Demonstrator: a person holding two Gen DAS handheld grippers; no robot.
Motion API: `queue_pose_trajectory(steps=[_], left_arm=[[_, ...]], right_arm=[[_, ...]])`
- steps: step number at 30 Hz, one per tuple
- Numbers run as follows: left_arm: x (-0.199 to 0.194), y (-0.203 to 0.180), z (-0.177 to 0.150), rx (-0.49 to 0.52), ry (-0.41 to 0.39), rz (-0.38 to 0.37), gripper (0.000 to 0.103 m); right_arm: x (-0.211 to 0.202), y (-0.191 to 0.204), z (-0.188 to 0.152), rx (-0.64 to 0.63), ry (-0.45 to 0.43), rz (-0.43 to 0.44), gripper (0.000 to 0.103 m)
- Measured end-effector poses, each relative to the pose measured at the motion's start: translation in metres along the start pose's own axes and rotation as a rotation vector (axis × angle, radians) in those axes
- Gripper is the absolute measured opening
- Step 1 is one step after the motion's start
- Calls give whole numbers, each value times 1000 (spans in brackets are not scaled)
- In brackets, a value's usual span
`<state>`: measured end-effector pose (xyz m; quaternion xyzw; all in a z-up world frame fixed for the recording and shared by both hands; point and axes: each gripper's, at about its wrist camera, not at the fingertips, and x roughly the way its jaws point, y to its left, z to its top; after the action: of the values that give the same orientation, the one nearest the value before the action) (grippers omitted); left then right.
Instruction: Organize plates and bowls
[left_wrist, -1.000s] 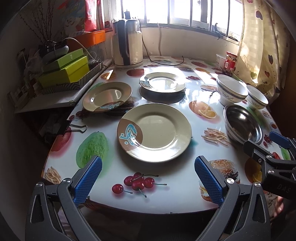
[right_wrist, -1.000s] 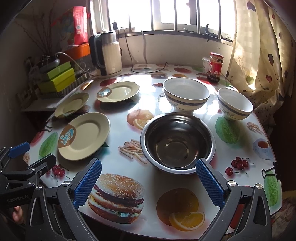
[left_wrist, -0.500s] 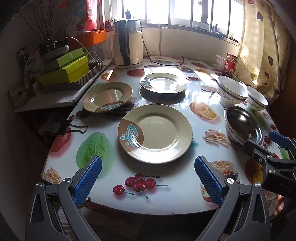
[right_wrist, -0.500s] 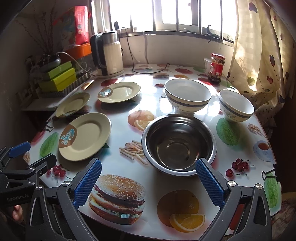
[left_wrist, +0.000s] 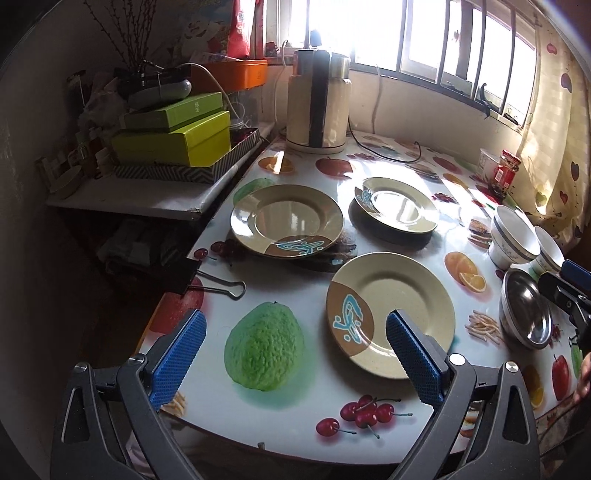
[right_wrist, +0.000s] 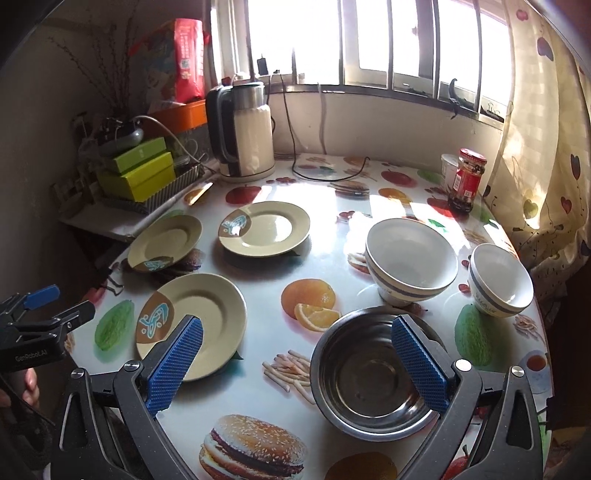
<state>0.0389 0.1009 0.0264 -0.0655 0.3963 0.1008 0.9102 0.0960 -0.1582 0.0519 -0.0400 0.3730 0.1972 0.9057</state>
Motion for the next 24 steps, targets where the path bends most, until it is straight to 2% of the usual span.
queue_pose_trajectory(steps=[4, 6, 8, 13, 24], left_arm=[[9, 19, 11, -24, 11, 19, 95], [13, 25, 15, -28, 14, 28, 88], [18, 30, 20, -26, 20, 34, 85], [35, 46, 31, -72, 45, 18, 85], [77, 71, 51, -169, 123, -30, 83]], right_arm=[[15, 8, 22, 2, 14, 96, 103], [23, 12, 31, 11, 20, 107, 103], [33, 18, 39, 10, 37, 118, 103], [58, 30, 59, 4, 60, 114, 103], [118, 67, 88, -21, 125, 213, 101]])
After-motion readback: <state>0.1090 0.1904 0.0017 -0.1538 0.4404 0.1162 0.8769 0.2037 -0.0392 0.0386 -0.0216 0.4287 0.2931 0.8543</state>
